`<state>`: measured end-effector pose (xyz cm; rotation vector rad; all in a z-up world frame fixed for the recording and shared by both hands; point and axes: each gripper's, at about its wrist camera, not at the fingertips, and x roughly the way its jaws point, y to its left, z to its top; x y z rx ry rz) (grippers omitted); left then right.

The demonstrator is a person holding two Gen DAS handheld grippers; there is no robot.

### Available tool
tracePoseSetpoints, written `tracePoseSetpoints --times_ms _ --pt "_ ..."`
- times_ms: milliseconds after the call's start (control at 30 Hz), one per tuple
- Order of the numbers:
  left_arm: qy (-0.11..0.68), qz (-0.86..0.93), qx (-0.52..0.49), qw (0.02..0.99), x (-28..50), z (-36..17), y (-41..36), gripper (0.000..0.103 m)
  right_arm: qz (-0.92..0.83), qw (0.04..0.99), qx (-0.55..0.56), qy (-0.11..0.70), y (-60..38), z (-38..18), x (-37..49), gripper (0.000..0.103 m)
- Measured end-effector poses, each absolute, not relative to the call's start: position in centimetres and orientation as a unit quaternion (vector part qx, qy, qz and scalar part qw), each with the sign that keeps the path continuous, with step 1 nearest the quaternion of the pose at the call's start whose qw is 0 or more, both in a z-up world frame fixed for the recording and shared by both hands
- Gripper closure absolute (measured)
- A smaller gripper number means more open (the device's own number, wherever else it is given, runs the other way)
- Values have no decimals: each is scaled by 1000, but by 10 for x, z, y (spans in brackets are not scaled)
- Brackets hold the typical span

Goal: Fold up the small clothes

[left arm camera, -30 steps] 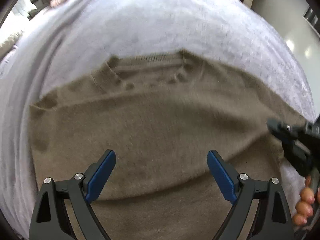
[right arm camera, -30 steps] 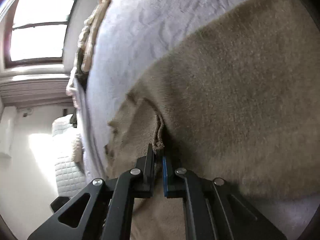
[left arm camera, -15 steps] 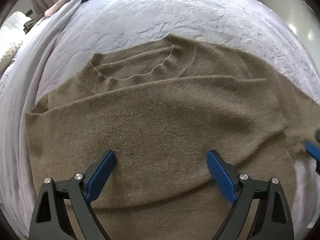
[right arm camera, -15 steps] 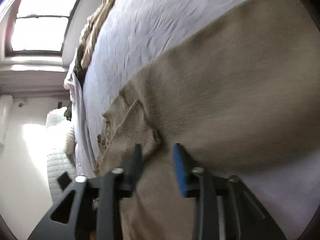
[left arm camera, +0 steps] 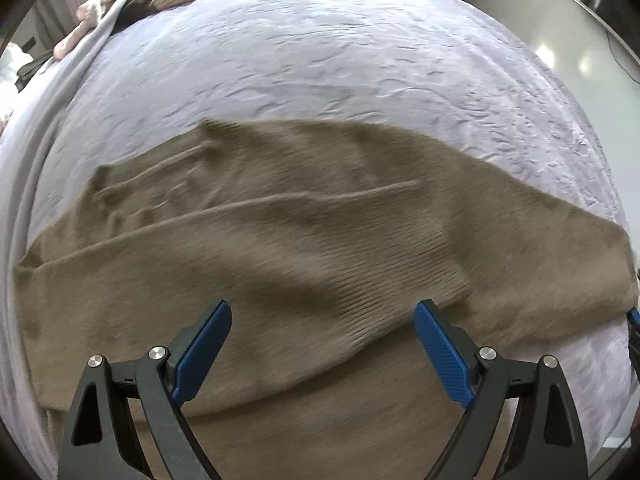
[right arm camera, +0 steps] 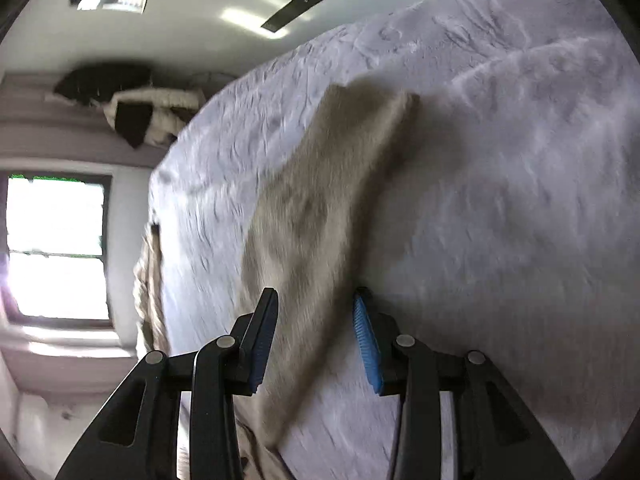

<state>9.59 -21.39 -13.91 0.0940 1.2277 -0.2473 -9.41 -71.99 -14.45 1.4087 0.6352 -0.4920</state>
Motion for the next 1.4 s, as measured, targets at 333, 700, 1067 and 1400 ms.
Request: tracePoseSetpoints --times_ms 333,700,1067,1400 --pt "589 -133 35 796 87 -132 -201 10 -30 675 706 212 -702 -135 -37 97" --pt "552 -60 0 831 76 -98 -62 10 197 749 511 374 -510 -75 133 96" --pt "574 -27 -64 816 51 -126 27 10 182 730 232 616 -289 -172 151 87" --pt "551 -101 -181 809 54 -115 54 10 145 740 385 532 -332 -150 141 78"
